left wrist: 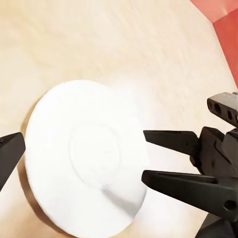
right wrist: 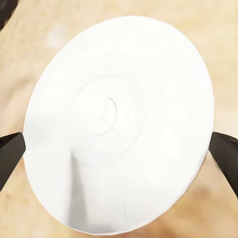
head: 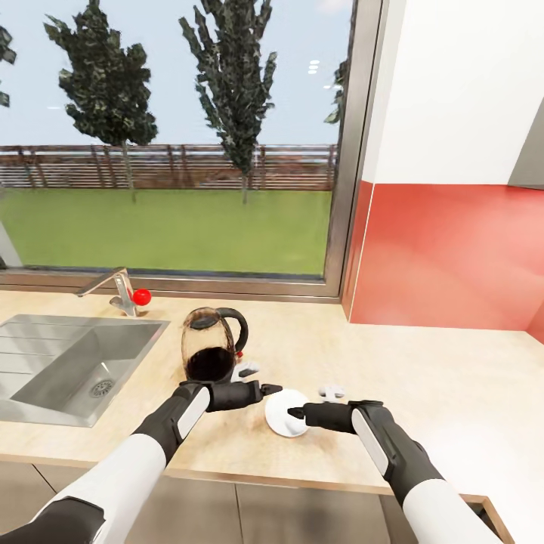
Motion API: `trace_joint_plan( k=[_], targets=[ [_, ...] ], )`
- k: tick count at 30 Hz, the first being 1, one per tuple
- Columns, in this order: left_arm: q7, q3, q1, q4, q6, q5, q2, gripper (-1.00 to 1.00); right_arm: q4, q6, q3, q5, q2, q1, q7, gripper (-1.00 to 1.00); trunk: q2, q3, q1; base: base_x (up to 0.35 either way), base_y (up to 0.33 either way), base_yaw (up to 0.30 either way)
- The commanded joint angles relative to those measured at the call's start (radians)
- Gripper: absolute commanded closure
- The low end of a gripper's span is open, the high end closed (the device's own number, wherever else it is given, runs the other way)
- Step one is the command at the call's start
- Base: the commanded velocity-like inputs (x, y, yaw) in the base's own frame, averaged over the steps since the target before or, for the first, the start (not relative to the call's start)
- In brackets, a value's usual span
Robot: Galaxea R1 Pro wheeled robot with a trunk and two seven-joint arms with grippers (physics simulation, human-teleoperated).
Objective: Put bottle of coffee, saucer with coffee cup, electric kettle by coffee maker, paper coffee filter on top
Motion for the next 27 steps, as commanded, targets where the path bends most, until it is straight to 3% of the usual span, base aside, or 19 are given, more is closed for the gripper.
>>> trace_joint_plan(
  k=[1, 6, 13, 22, 27],
  targets=[
    [0.002, -0.001, -0.001, 0.000, 0.007, 0.007, 0.000, -1.00, 0.069, 0.006, 0.000, 0.002, 0.000, 0.000, -0.001, -1.00, -0.002, -0.002, 0.001, 0.000, 0.000, 0.000],
    [0.004, -0.001, -0.001, 0.001, 0.007, 0.006, 0.000, -1.00, 0.067, 0.007, 0.001, 0.002, 0.003, 0.000, -0.001, -1.00, -0.002, -0.002, 0.001, 0.000, 0.000, 0.000],
    [0.002, -0.001, -0.001, 0.037, 0.006, 0.008, 0.000, -1.00, 0.066, 0.007, 0.002, 0.002, 0.026, 0.000, -0.001, -1.00, -0.002, -0.002, 0.001, 0.000, 0.000, 0.000],
    [0.000, -0.001, -0.001, 0.041, 0.007, 0.011, -0.001, -1.00, 0.047, 0.009, 0.002, 0.002, 0.028, 0.000, -0.001, -1.00, -0.002, -0.002, 0.001, 0.000, 0.000, 0.000],
    [0.003, 0.003, -0.001, 0.040, 0.007, 0.029, -0.001, -1.00, 0.046, 0.009, 0.002, 0.002, 0.028, 0.000, -0.001, -1.00, -0.002, -0.002, 0.001, 0.000, 0.000, 0.000]
  ],
)
